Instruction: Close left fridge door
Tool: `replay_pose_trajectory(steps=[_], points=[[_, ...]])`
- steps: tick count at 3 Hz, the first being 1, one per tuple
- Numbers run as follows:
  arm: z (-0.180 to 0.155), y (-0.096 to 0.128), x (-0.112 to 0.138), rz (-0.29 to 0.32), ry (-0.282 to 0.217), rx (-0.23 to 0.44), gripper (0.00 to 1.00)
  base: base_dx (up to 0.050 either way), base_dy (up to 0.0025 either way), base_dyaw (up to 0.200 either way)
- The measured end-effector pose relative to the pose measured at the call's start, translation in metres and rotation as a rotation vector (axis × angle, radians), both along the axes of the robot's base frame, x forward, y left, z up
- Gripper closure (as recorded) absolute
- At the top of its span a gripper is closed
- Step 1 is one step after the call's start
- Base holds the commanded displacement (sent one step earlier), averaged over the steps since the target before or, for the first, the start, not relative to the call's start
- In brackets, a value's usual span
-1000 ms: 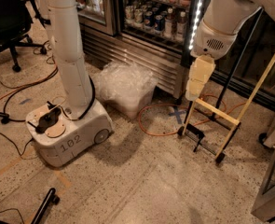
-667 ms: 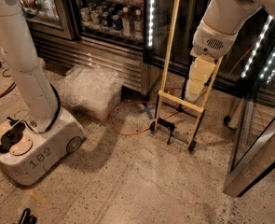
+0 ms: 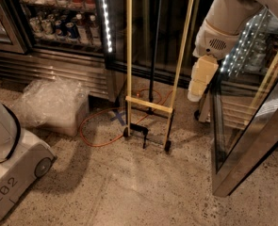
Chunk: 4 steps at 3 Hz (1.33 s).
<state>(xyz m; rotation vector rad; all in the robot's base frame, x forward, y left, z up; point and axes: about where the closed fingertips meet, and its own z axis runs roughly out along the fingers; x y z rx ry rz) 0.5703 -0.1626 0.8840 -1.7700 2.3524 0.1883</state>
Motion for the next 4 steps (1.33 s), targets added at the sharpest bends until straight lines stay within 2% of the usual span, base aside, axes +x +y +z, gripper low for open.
replay_pose_trajectory(steps=[1, 4], points=[[0.0000, 0.0000, 0.0000, 0.000, 0.000, 0.000, 0.00, 0.049, -0.00001, 0.000], [0.0000, 0.0000, 0.0000, 0.000, 0.000, 0.000, 0.00, 0.030, -0.00239, -0.159]])
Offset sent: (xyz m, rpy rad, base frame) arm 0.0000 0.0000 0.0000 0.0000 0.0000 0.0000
